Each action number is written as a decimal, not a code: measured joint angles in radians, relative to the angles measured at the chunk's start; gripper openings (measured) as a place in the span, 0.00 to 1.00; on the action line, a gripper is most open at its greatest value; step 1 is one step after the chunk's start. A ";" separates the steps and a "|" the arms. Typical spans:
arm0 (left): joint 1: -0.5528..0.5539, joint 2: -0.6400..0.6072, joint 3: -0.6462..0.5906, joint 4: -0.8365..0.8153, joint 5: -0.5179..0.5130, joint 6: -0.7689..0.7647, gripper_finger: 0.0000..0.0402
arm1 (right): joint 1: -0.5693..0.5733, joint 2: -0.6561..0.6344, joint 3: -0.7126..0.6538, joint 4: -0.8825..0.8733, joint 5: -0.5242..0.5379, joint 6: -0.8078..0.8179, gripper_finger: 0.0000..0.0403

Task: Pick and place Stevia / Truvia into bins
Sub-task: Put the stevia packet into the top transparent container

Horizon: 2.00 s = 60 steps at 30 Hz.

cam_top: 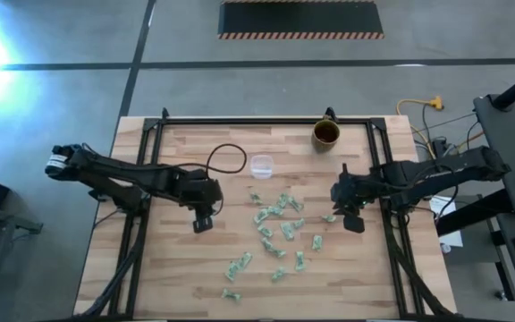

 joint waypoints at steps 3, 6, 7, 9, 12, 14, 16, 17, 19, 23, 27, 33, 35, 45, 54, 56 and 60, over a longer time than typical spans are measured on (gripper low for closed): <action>-0.001 0.000 -0.003 0.034 -0.008 -0.001 0.28 | 0.000 0.001 -0.039 0.034 0.008 0.033 0.22; -0.001 -0.001 -0.004 0.065 -0.015 0.000 0.28 | 0.000 0.001 -0.079 0.066 0.013 0.041 0.26; -0.001 -0.001 -0.005 0.071 -0.016 0.000 0.28 | 0.000 0.004 -0.093 0.081 0.014 0.049 0.27; -0.001 -0.001 -0.005 0.086 -0.025 0.002 0.28 | 0.000 0.012 -0.119 0.104 0.031 0.071 0.31; -0.001 -0.001 -0.006 0.084 -0.041 0.001 0.28 | 0.000 0.033 -0.156 0.137 0.036 0.094 0.34; -0.001 -0.001 -0.008 0.085 -0.046 0.001 0.28 | 0.000 0.051 -0.178 0.172 0.035 0.096 0.36; -0.001 -0.001 -0.008 0.095 -0.056 0.002 0.28 | 0.000 0.069 -0.202 0.231 0.041 0.096 0.37; -0.001 -0.001 -0.008 0.100 -0.063 0.002 0.28 | 0.000 0.078 -0.215 0.266 0.048 0.096 0.37; -0.001 -0.001 -0.008 0.103 -0.071 0.002 0.28 | 0.002 0.102 -0.234 0.334 0.059 0.094 0.37; -0.001 -0.001 -0.008 0.107 -0.075 0.002 0.28 | 0.002 0.152 -0.250 0.400 0.061 0.089 0.36; -0.001 -0.001 -0.008 0.107 -0.075 0.002 0.28 | 0.002 0.193 -0.259 0.399 0.063 0.084 0.34; -0.001 -0.001 -0.008 0.126 -0.082 0.002 0.28 | 0.002 0.236 -0.262 0.419 0.084 0.078 0.30; -0.001 -0.001 -0.009 0.126 -0.083 0.002 0.28 | 0.002 0.252 -0.262 0.419 0.091 0.074 0.30; -0.001 -0.001 -0.009 0.126 -0.083 0.003 0.28 | 0.002 0.298 -0.262 0.436 0.113 0.085 0.23; -0.001 -0.001 -0.009 0.126 -0.090 0.002 0.28 | 0.002 0.285 -0.262 0.463 0.113 0.088 0.05; -0.001 -0.001 -0.009 0.126 -0.090 0.002 0.28 | 0.002 0.268 -0.258 0.470 0.113 0.089 0.03; -0.001 -0.001 -0.009 0.132 -0.090 0.002 0.28 | 0.002 0.241 -0.215 0.472 0.116 0.083 0.02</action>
